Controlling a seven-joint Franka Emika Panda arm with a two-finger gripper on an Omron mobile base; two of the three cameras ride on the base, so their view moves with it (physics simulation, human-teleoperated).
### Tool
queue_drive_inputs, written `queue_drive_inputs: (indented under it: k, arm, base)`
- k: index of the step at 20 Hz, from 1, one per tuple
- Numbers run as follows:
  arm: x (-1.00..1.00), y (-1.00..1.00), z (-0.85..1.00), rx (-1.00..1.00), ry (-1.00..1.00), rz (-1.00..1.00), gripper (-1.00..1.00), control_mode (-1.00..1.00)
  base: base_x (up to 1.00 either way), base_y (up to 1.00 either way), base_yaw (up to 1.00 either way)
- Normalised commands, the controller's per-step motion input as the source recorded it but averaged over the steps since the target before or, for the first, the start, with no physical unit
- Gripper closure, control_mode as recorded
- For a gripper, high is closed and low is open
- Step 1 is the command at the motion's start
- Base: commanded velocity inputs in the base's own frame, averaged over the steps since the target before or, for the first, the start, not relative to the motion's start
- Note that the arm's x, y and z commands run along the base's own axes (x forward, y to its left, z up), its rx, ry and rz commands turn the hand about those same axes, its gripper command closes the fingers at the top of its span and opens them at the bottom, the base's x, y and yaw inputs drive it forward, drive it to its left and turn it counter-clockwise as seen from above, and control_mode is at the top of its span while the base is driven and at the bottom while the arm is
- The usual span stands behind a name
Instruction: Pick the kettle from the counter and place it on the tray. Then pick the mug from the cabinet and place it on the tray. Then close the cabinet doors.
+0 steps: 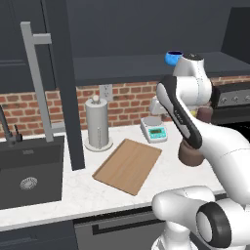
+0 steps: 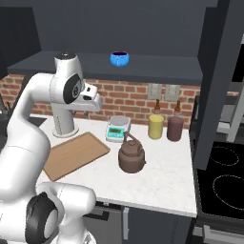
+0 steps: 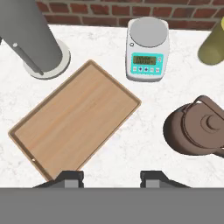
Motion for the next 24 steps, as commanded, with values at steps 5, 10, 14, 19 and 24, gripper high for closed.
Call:
queue_drive_inputs:
  k: [5,10,14,19,24]
  arm:
    - [-0.08,-0.18,0.0,0.0,-0.01,0.0,-1.0,-1.0]
    - [-0.45,-1.0,-0.04,0.09,-0.12,0.07,-1.0,-1.0]
    - [-0.53,-1.0,-0.11,0.16,-0.14,0.05,-1.0,-1.0]
    - [-0.06,-0.75,-0.14,0.05,0.01,0.0,-1.0,-1.0]
    - [0.0,-0.07,0.0,0.02,0.02,0.0,-1.0,-1.0]
  base:
    - [0.0,0.0,0.0]
    - [0.0,0.0,0.0]
    - [0.0,0.0,0.0]
    - [0.0,0.0,0.0]
    - [0.0,0.0,0.0]
